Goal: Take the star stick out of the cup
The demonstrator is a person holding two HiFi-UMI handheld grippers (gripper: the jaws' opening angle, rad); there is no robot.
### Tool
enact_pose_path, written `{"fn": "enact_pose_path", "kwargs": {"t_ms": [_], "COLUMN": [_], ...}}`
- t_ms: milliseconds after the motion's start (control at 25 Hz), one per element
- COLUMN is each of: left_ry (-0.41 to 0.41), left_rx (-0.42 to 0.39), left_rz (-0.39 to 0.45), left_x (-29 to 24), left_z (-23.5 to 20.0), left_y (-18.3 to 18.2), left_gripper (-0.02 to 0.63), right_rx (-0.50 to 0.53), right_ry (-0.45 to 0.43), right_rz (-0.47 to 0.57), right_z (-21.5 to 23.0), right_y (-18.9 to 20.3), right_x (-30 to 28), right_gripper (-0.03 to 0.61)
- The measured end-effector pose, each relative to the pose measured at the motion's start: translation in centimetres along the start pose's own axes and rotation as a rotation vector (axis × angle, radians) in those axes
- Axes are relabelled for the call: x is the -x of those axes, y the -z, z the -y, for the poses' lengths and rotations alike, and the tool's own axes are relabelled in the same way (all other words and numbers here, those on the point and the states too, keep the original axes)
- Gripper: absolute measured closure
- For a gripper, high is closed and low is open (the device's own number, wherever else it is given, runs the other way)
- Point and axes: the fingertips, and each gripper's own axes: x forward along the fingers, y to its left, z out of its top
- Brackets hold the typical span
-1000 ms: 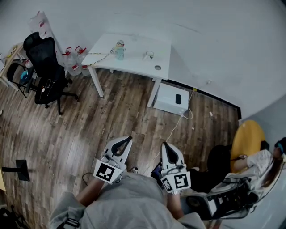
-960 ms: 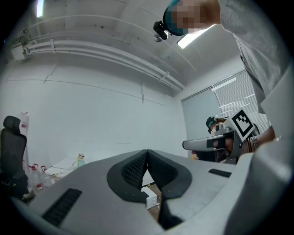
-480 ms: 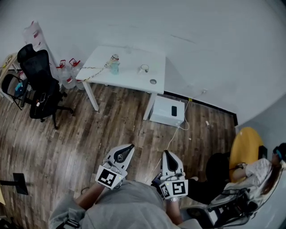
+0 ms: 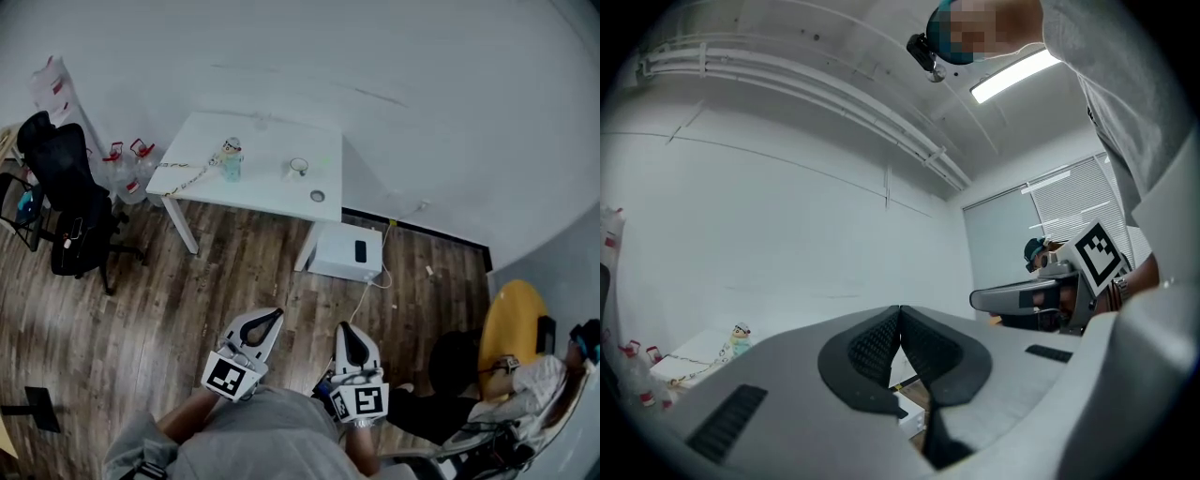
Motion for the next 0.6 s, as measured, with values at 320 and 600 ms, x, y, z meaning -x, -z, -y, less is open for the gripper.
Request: {"fn": "enact_pose_path", "kwargs": {"t_ms": [320, 600], "left_ry": [0.007, 0.013], "left_rx": [-0.01, -0.006], "left_rz": [0.003, -0.004], "left_x": [-1.8, -3.1], "left_z": [-6.7, -11.3], "left_y": [0.2, 0.5], "left_gripper": [0.581, 0.581], "right_rx": [0.017, -0.002], "right_ry": [0.081, 0.069], "right_rz": [0.02, 0.056], "right_z": [-0.4, -1.4], "right_y": [-0.3, -0.9], "right_x": [-6.8, -11.5], "right_gripper": [0.541, 0.542]}}
